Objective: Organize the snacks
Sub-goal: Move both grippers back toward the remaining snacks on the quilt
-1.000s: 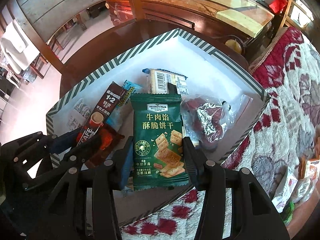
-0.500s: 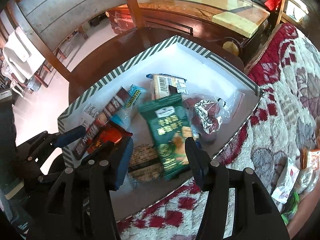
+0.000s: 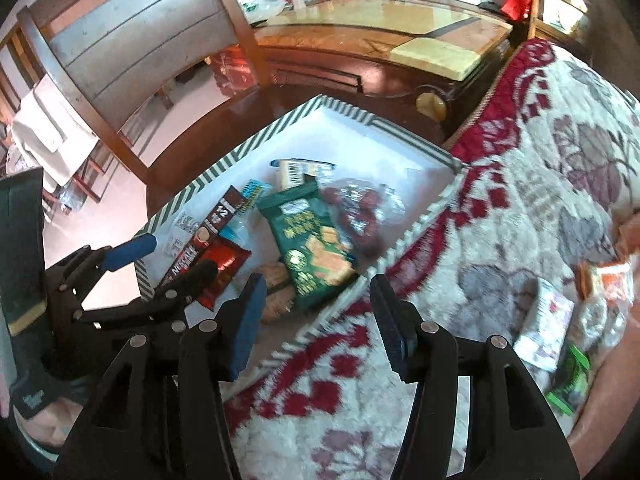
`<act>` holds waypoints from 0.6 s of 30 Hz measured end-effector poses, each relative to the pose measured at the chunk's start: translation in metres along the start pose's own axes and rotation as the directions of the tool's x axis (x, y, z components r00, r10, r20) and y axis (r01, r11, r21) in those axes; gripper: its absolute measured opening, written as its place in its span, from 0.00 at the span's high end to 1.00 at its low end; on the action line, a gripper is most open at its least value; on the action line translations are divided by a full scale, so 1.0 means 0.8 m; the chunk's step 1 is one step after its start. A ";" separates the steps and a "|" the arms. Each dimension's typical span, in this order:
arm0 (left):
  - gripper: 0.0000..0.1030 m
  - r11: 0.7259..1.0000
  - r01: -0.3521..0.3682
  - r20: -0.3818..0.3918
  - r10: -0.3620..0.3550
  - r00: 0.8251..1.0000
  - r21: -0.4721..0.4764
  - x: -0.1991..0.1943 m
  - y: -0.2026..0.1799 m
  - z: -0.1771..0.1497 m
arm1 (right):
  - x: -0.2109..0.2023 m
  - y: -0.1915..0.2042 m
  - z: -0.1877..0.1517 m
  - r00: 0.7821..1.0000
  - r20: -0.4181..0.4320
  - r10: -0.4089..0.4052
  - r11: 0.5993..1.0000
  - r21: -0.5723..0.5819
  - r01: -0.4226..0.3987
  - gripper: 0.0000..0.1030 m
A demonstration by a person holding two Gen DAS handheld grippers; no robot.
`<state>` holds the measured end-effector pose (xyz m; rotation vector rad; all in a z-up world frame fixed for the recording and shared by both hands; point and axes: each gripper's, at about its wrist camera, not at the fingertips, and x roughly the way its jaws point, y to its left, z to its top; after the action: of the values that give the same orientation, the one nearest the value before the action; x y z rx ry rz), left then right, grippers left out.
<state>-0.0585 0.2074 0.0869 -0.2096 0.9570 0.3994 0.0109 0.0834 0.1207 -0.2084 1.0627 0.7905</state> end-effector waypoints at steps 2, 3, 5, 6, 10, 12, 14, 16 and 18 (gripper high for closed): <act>0.24 1.000 0.009 0.003 -0.009 1.000 0.014 -0.003 -0.011 0.000 | -0.010 -0.012 -0.010 1.000 0.007 -0.007 1.000 0.019 0.007 0.48; 0.24 1.000 0.014 0.004 -0.014 1.000 0.024 -0.004 -0.018 0.001 | -0.013 -0.017 -0.015 1.000 0.007 -0.011 1.000 0.024 0.011 0.48; 0.23 0.999 0.025 0.005 -0.025 1.000 0.042 -0.007 -0.032 0.000 | -0.021 -0.031 -0.025 0.999 0.011 -0.033 0.999 0.040 0.032 0.48; 0.23 0.998 0.031 0.006 -0.032 0.999 0.054 -0.008 -0.039 0.000 | -0.025 -0.038 -0.031 0.999 0.012 -0.041 0.998 0.051 0.040 0.48; 0.23 0.994 0.057 0.002 -0.058 0.998 0.095 -0.011 -0.068 -0.002 | -0.040 -0.068 -0.050 0.998 0.020 -0.067 0.993 0.100 0.064 0.48; 0.23 0.991 0.072 -0.002 -0.072 0.997 0.112 -0.013 -0.081 -0.003 | -0.047 -0.081 -0.058 0.997 0.022 -0.079 0.990 0.120 0.076 0.48; 0.23 0.988 0.084 -0.006 -0.084 0.996 0.128 -0.014 -0.093 -0.005 | -0.055 -0.097 -0.068 0.995 0.024 -0.094 0.986 0.144 0.089 0.48; 0.23 0.985 0.096 -0.011 -0.096 0.995 0.143 -0.015 -0.106 -0.006 | -0.061 -0.112 -0.076 0.994 0.025 -0.107 0.981 0.166 0.101 0.48; 0.23 0.981 0.109 -0.016 -0.108 0.994 0.159 -0.016 -0.118 -0.006 | -0.067 -0.126 -0.085 0.993 0.022 -0.118 0.977 0.184 0.112 0.48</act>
<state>-0.0290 0.1167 0.0946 -0.1172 0.9756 0.2205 0.0171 -0.0489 0.1108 -0.0998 1.0761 0.5870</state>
